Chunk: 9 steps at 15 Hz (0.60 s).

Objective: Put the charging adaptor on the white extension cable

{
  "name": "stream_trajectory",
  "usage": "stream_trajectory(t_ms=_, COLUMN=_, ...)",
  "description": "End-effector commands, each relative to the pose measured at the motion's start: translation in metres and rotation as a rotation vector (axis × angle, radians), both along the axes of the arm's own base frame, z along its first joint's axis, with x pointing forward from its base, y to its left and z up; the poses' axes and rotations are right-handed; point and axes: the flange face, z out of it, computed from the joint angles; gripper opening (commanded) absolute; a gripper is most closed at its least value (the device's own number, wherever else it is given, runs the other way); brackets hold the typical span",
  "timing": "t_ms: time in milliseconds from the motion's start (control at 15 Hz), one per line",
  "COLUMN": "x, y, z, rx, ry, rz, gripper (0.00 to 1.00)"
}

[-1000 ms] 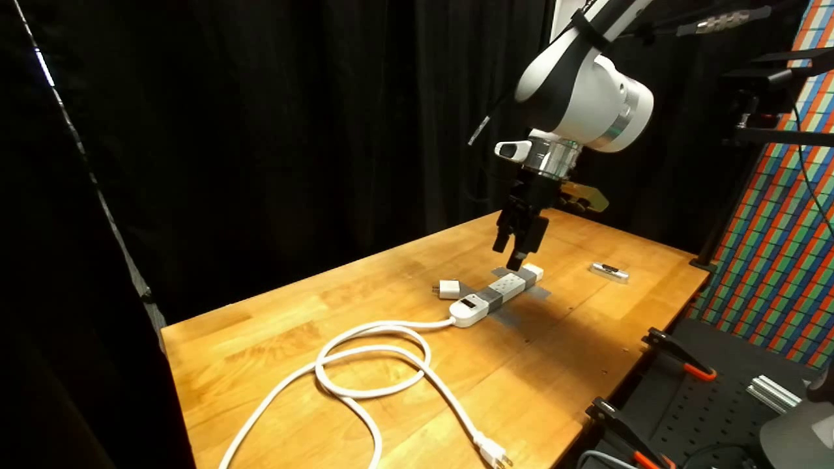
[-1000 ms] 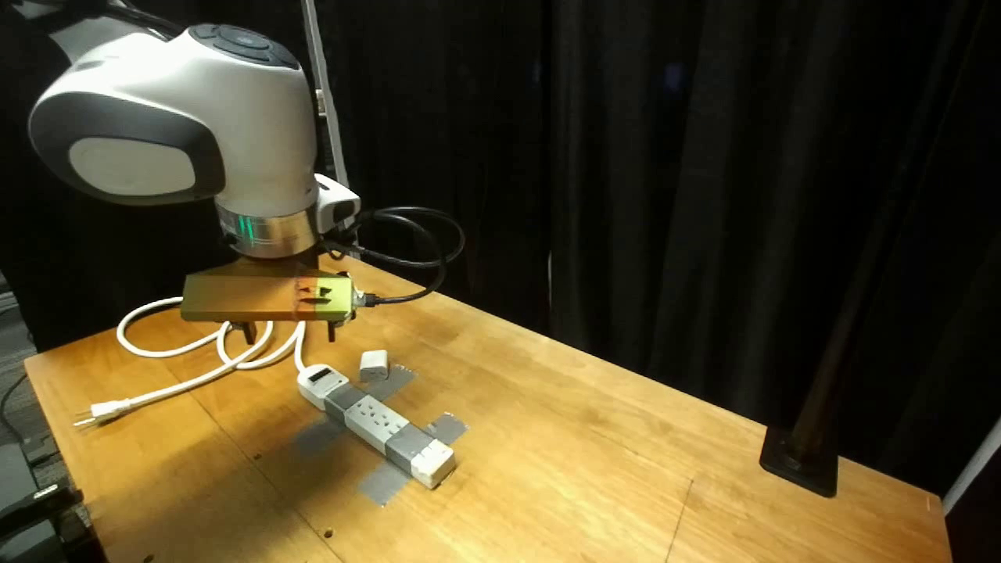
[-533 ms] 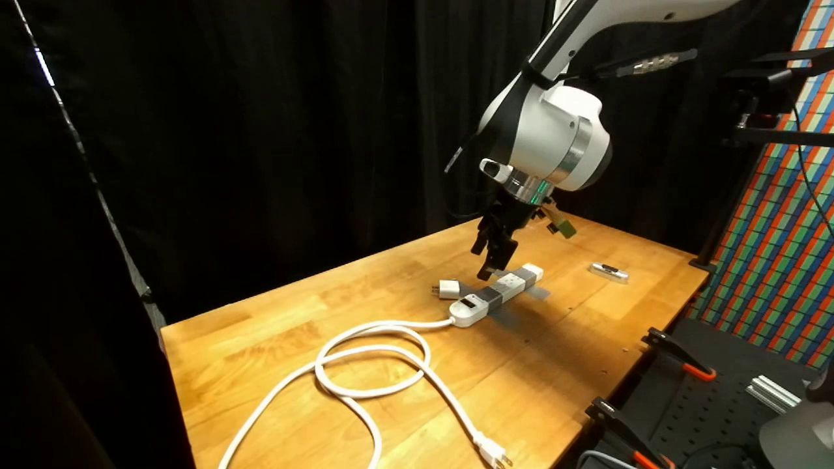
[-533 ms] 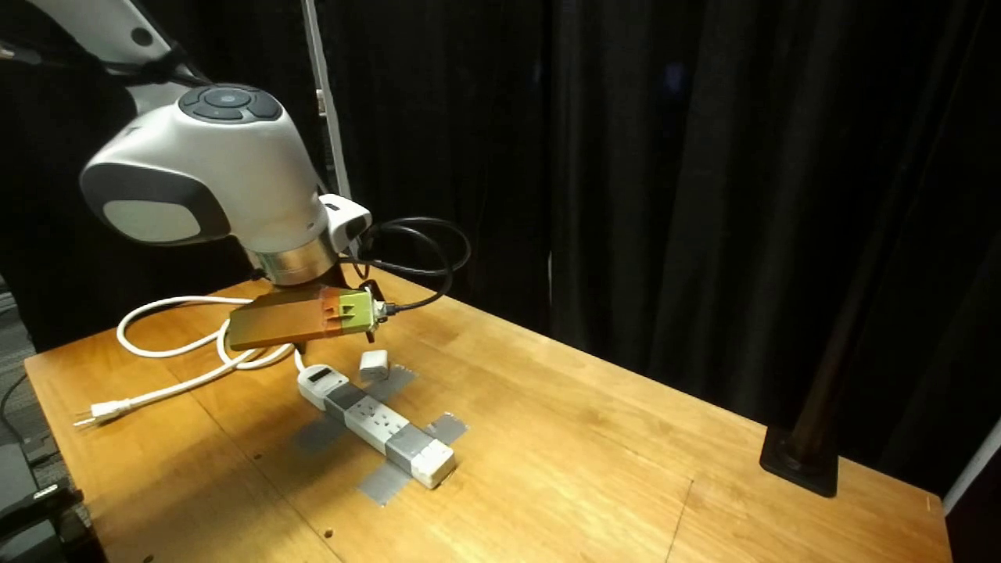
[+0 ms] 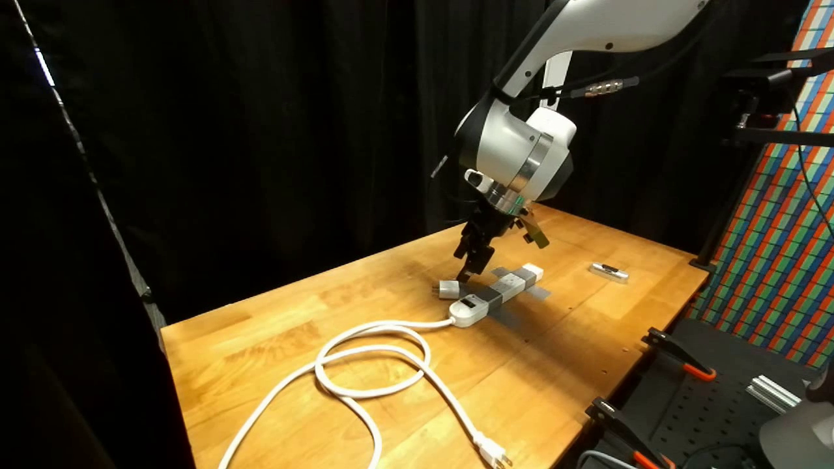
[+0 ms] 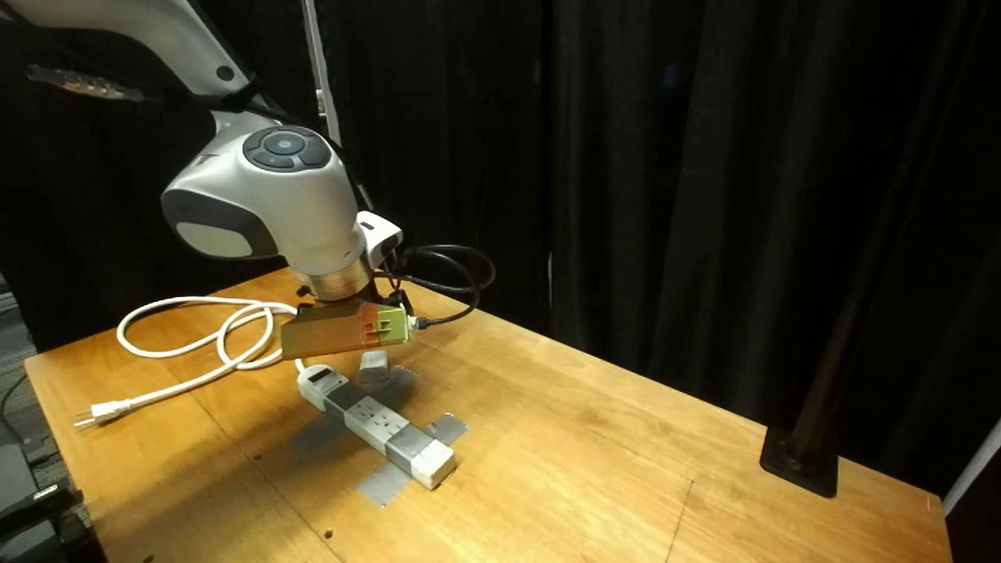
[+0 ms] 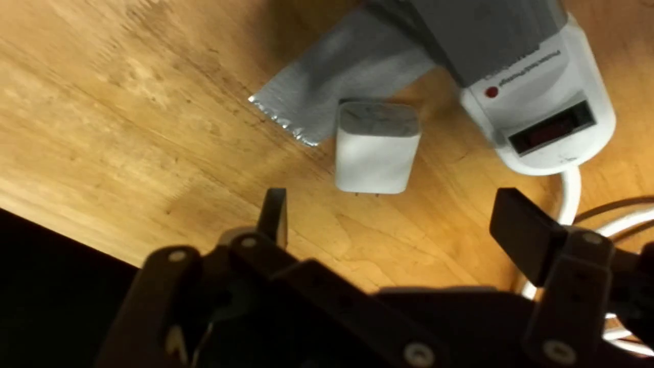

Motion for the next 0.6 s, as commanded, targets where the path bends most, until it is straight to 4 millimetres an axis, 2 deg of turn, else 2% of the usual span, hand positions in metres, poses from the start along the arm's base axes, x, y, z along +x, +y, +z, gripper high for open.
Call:
stream_trajectory(t_ms=0, x=0.019, y=-0.012, z=-0.012, rx=0.023, ry=-0.021, rz=-0.012, gripper=1.00)
stream_trajectory(t_ms=267, x=0.024, y=-0.025, z=-0.034, rx=0.041, ry=0.016, rz=-0.034, gripper=1.00)
stream_trajectory(t_ms=533, x=0.023, y=-0.027, z=-0.049, rx=0.077, ry=0.061, rz=-0.036, gripper=1.00)
